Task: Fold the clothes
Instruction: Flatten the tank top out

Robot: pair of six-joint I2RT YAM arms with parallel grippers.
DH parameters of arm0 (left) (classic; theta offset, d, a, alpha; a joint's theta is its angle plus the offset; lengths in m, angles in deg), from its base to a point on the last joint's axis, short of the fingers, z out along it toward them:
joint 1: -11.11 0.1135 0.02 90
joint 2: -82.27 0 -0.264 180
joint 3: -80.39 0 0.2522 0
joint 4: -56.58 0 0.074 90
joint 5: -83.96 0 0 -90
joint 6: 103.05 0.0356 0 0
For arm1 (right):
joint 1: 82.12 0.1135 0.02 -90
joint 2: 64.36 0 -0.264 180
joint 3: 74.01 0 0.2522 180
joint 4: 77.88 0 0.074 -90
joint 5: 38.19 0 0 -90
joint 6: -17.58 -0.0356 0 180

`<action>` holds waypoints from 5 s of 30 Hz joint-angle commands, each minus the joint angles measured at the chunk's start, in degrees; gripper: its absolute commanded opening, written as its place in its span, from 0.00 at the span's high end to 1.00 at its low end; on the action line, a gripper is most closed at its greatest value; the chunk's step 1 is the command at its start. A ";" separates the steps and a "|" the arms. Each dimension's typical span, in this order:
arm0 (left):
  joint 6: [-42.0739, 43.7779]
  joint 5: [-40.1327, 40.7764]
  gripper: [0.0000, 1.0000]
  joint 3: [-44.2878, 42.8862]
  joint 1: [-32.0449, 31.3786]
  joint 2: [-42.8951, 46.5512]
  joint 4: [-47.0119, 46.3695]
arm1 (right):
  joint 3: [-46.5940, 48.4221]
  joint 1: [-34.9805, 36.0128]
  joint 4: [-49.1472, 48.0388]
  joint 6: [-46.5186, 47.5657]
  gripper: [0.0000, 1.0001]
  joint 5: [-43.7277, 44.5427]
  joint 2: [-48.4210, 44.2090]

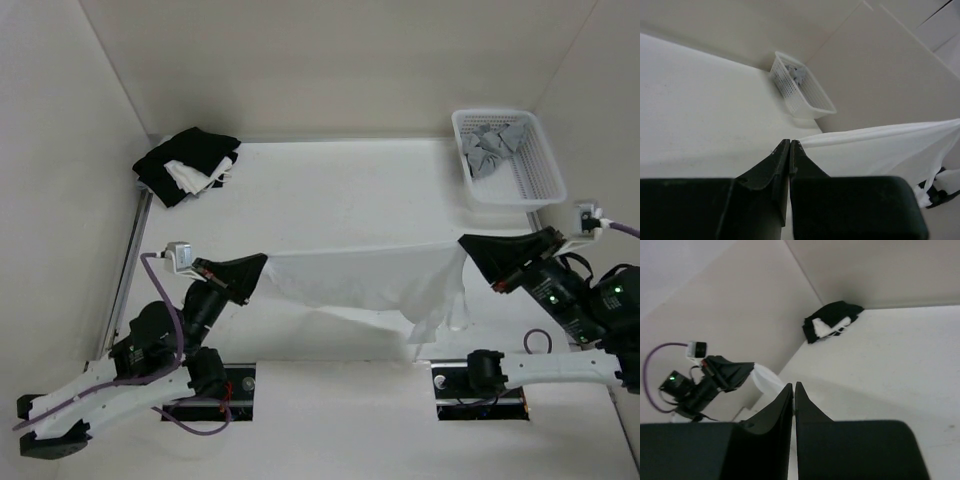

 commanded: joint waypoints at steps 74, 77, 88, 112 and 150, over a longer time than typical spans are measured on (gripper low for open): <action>-29.46 -19.36 0.96 31.10 34.11 -10.14 -1.35 | -48.10 -16.78 -23.34 -55.74 0.60 -29.39 36.00; -29.55 -19.19 0.96 31.10 33.76 -10.14 -1.35 | -48.80 -16.43 -25.45 -56.97 0.60 -29.21 37.41; -29.46 -19.10 0.96 30.84 33.58 -9.97 -1.35 | -49.50 -16.17 -29.23 -58.82 0.75 -28.86 40.66; -11.19 -9.35 0.99 -10.98 30.07 -12.43 -5.84 | -6.28 -19.78 -3.13 -12.43 0.94 -1.62 8.50; -13.99 -24.11 0.98 -19.92 50.02 -48.66 -27.88 | 3.10 -65.65 -29.65 -12.23 0.93 -50.66 44.02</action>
